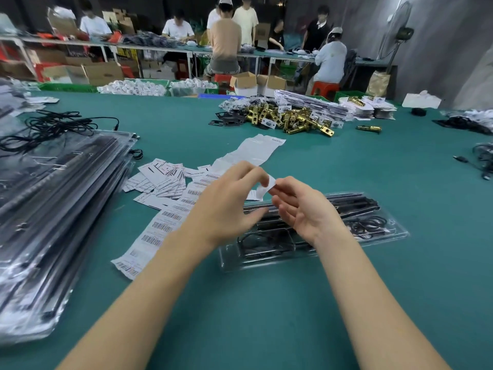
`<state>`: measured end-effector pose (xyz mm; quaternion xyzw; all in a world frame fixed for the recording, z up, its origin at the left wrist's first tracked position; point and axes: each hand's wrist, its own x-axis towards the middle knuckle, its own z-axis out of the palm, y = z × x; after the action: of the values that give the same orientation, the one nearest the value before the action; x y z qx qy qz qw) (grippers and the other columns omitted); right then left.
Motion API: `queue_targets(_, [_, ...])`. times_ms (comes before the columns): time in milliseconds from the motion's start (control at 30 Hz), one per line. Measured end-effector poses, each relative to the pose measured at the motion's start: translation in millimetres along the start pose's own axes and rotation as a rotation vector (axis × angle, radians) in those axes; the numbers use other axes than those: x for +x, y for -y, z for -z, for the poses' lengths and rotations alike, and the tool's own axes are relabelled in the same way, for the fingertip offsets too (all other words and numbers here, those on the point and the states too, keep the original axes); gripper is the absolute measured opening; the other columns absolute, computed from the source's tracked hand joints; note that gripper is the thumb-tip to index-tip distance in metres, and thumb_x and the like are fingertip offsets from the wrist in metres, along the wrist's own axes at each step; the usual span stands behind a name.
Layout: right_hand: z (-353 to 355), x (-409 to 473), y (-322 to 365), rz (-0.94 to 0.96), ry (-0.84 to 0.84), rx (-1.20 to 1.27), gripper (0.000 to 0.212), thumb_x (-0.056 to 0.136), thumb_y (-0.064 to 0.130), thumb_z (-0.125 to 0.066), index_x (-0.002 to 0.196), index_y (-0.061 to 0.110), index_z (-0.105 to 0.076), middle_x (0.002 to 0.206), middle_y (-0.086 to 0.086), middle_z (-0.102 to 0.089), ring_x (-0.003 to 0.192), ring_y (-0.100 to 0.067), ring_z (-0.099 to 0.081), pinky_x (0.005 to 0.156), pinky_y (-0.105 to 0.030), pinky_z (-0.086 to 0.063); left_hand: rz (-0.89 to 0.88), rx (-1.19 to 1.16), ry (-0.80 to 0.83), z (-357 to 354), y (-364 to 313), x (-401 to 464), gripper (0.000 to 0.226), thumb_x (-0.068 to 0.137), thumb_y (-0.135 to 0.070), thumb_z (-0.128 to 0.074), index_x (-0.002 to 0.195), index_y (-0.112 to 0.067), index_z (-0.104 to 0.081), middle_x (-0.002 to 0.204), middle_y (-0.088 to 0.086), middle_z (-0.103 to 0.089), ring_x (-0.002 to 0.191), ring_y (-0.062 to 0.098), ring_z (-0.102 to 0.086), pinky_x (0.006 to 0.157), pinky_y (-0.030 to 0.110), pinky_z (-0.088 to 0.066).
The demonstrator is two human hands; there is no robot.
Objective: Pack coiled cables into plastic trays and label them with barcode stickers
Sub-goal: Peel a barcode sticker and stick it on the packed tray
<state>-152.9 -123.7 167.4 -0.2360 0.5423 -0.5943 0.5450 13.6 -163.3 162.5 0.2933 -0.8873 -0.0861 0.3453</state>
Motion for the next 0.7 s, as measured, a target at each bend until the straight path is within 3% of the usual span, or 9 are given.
queue_targets(267, [2, 0, 2, -0.052, 0.069, 0.031, 0.011, 0.089, 0.021, -0.071, 0.090, 0.010, -0.074, 0.086, -0.002, -0.078, 0.057, -0.007, -0.067, 0.045, -0.015, -0.050, -0.007, -0.134, -0.186, -11, 10, -1, 0.009, 0.089, -0.010, -0.068, 0.092, -0.015, -0.062, 0.094, -0.007, -0.061, 0.085, 0.010, -0.060, 0.071, 0.038, -0.053])
queue_targets(333, [5, 0, 4, -0.014, 0.074, -0.053, 0.020, 0.093, 0.030, -0.068, 0.093, 0.011, -0.075, 0.089, 0.000, -0.078, 0.061, -0.008, -0.069, 0.047, -0.016, -0.051, 0.140, -0.292, -0.206, -11, 7, 2, 0.010, 0.088, -0.008, -0.071, 0.087, -0.015, -0.064, 0.084, -0.006, -0.067, 0.077, 0.010, -0.065, 0.067, 0.029, -0.054])
queue_targets(400, [10, 1, 7, 0.108, 0.001, -0.223, 0.026, 0.097, 0.035, -0.061, 0.094, 0.014, -0.077, 0.089, 0.003, -0.078, 0.063, -0.010, -0.070, 0.050, -0.018, -0.053, 0.421, -0.600, -0.165, -8, 6, 6, 0.012, 0.088, -0.011, -0.074, 0.083, -0.016, -0.064, 0.078, -0.005, -0.070, 0.069, 0.009, -0.067, 0.061, 0.021, -0.052])
queue_targets(500, [19, 2, 12, 0.325, -0.036, -0.446, 0.015, 0.096, 0.028, -0.064, 0.099, 0.019, -0.075, 0.091, 0.006, -0.077, 0.070, -0.013, -0.072, 0.058, -0.023, -0.055, 0.730, -1.001, -0.023, -4, 9, 7, 0.014, 0.087, -0.016, -0.075, 0.080, -0.018, -0.063, 0.078, -0.002, -0.070, 0.064, 0.009, -0.067, 0.059, 0.019, -0.054])
queue_targets(700, [20, -4, 12, 0.338, 0.150, -0.544, 0.015, 0.087, 0.032, -0.076, 0.099, 0.025, -0.075, 0.092, 0.008, -0.077, 0.070, -0.009, -0.071, 0.055, -0.017, -0.051, 0.885, -1.071, 0.049, -6, 12, 5, 0.013, 0.085, -0.020, -0.077, 0.087, -0.020, -0.064, 0.072, -0.008, -0.070, 0.062, 0.006, -0.068, 0.060, 0.017, -0.051])
